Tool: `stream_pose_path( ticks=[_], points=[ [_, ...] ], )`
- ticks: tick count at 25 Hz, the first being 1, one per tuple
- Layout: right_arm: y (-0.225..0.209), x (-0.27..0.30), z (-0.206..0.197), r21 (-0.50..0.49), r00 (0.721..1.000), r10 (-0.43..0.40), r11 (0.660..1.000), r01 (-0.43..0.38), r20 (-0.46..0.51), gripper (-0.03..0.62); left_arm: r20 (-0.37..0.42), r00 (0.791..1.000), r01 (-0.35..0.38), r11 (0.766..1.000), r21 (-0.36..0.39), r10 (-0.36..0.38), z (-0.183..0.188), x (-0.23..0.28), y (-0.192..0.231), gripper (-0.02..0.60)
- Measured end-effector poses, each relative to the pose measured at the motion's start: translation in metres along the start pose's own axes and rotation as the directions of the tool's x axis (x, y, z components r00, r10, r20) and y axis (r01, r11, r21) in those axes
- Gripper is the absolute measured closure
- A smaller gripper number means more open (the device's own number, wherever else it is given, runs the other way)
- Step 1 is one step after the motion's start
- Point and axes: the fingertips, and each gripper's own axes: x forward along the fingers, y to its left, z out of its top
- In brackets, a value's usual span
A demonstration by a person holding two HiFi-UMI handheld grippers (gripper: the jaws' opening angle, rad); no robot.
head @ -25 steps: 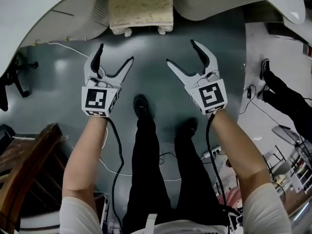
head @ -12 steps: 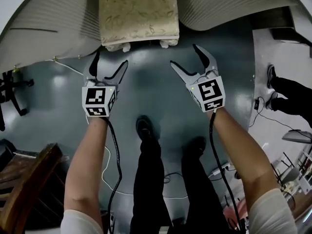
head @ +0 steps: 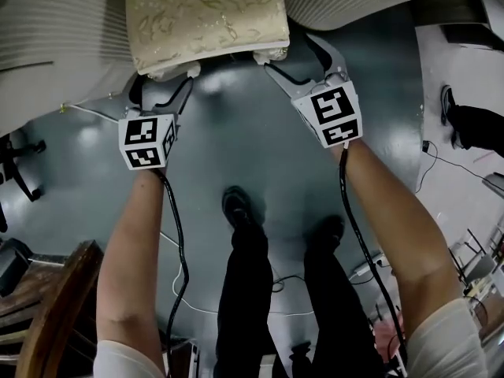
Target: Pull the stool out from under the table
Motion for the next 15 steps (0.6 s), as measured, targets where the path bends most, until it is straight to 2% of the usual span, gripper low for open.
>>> stream_pose_path(
  ticks=[5,7,8,11,15],
  points=[
    [0.006,0.029,-0.009,0.003,0.998,0.038,0.999,-0.038,-0.045,0.227,0.029,1.000,-0.001,1.000,-0.008,0.002,0.007,0.016,0.003,0.148],
    [0.007,0.039,-0.010,0.012,0.995,0.062,0.998,-0.061,-0.080,0.325,0.017,1.000,-0.016,1.000,-0.023,0.016,0.008,0.023,0.006,0.194],
    [0.006,0.042,-0.008,0.018,0.994,0.068,0.998,-0.066,-0.090,0.328,0.016,0.999,-0.032,0.999,-0.042,0.033,0.011,0.024,0.010,0.266],
    [0.003,0.039,-0.004,0.011,0.993,0.059,0.998,-0.058,-0.099,0.338,0.026,0.998,-0.060,0.996,-0.067,0.061,0.015,0.021,0.013,0.272],
    [0.012,0.027,-0.015,0.011,0.990,0.064,0.998,-0.063,-0.128,0.339,0.010,0.998,-0.056,0.996,-0.074,0.057,0.004,0.010,-0.002,0.273]
  ],
)
